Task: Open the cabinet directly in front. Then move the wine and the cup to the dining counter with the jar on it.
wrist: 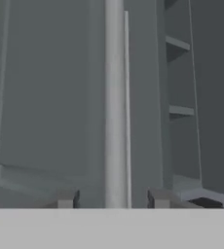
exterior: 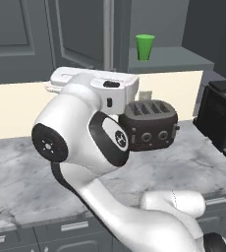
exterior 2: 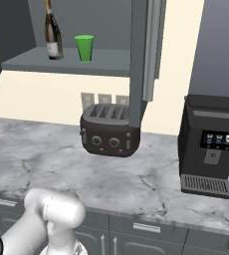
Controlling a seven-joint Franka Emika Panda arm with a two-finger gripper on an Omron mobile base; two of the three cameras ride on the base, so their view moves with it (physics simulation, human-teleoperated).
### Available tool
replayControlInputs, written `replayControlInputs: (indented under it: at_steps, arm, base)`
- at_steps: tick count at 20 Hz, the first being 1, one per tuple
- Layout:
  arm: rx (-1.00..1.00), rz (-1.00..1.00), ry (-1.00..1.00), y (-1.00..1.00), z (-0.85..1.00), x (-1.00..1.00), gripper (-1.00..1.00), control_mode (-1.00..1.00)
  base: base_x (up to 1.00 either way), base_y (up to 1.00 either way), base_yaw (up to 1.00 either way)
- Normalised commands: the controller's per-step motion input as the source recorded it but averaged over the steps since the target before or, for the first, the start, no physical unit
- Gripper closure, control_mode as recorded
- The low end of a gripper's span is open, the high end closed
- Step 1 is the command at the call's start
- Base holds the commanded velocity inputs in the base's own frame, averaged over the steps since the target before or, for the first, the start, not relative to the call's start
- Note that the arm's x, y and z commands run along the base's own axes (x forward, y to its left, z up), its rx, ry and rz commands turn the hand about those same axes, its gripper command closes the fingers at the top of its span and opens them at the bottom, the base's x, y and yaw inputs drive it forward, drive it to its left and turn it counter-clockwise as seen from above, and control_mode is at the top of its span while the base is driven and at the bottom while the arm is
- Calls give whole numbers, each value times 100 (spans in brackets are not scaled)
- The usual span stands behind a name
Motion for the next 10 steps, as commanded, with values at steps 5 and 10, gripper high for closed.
replayControlInputs:
  at_steps: [5, 10]
  arm:
    - [12, 0, -8, -25, -7, -100, -100, -100]
    - [28, 24, 0, -97, 0, -42, -100, -100]
  base:
    - [0, 0, 0]
    - [0, 0, 0]
